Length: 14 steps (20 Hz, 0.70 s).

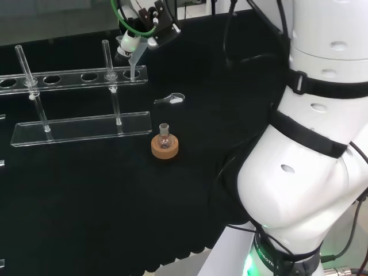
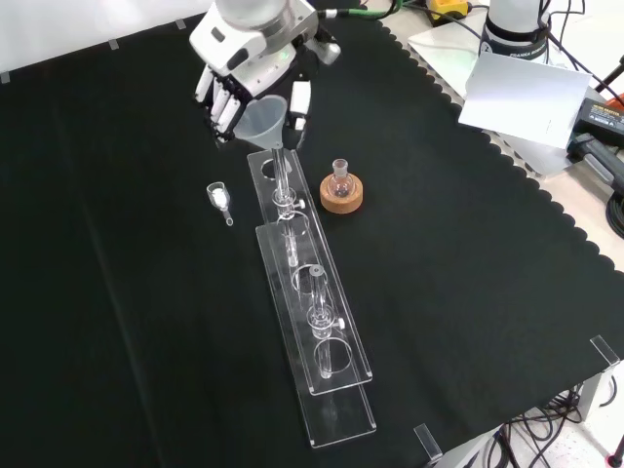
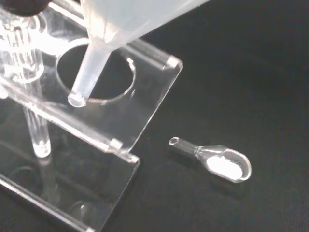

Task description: Pick up the funnel from the transparent funnel stand.

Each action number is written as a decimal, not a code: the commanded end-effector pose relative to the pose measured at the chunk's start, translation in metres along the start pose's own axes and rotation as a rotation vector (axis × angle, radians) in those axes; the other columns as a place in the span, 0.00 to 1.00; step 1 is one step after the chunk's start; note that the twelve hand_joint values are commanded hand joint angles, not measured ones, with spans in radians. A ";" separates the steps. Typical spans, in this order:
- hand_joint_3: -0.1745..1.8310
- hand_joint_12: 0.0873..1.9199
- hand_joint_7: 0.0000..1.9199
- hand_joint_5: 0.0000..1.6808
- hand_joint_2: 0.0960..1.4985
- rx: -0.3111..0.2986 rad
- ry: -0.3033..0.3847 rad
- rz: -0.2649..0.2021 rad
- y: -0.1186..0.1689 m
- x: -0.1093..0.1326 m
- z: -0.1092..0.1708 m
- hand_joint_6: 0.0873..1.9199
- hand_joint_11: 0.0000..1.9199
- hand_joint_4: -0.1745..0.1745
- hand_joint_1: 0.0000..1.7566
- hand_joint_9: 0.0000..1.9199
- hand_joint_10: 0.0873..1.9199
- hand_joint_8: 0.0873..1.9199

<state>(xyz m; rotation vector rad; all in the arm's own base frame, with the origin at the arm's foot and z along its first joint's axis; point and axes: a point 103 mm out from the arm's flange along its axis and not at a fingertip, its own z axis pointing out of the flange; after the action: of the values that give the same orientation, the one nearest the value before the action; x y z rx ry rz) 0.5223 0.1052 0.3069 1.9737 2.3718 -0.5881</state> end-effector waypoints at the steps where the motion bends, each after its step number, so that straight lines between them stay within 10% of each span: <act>1: 0.00 0.64 0.49 0.51 0.65 -0.158 -0.070 0.063 -0.026 -0.004 -0.063 0.40 0.35 0.53 0.45 0.59 0.20 0.34; 14: 0.00 0.63 0.49 0.51 0.65 -0.250 -0.104 0.129 -0.099 0.013 -0.088 0.40 0.37 0.54 0.45 0.60 0.20 0.34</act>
<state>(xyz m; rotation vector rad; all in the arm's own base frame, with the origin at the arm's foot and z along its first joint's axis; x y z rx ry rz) 0.4937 0.1078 0.4006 1.9574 2.1920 -0.3761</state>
